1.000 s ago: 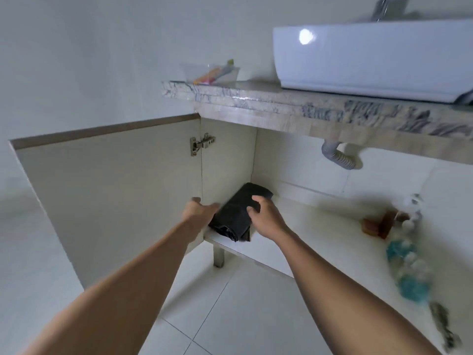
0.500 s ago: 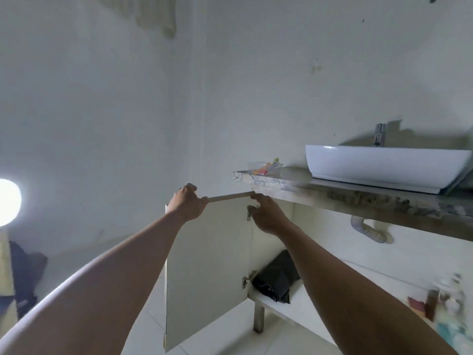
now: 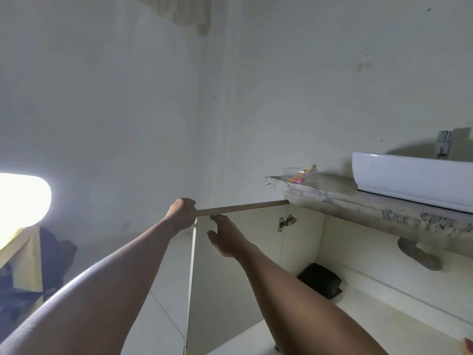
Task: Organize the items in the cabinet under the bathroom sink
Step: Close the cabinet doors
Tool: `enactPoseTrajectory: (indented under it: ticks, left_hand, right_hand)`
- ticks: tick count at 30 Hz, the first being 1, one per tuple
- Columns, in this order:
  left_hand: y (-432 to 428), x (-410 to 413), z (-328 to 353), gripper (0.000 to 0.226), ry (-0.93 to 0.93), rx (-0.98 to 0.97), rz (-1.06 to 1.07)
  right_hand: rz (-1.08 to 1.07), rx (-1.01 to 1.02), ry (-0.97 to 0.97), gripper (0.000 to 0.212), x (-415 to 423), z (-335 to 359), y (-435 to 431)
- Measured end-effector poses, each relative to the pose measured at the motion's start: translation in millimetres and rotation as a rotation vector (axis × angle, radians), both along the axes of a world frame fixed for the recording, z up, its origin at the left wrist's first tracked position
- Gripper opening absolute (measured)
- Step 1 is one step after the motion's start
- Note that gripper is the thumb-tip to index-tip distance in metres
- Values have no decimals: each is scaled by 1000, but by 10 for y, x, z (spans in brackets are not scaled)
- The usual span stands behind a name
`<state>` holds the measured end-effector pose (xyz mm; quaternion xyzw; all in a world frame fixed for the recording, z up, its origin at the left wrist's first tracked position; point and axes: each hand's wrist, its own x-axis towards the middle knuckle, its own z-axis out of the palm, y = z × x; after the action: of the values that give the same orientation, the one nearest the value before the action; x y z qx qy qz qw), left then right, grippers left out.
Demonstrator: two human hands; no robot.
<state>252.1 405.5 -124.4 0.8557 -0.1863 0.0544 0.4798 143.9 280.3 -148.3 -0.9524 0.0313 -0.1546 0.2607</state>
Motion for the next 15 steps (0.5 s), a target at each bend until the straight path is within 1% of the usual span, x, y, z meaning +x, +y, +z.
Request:
enactPoseTrajectory:
  ticks: [2,4,8,11,13,15]
  left_hand:
    - [-50,16,-22,28,46,-65,-47]
    - [-83,8,-36,34,85,-110,-44]
    - [-109,-123,-11,33,127,-149,-43]
    - [-149,-402,75,39,149,-116,-123]
    - [-201,-644,119,40,148,-81,-175]
    - [-285,-919,146,37,152,-49,-239]
  right_hand:
    - [10,-1,9,59,57,-16,37]
    - [12,4,-10,58,74,-30,44]
    - [1,24,-81,51,-62,-5,-3]
    - [-27,55,-129,35,-282,27,-43]
    - [-67,64,-144,33,-480,40,-88]
    - [-114,67,-141,33,-748,60,-160]
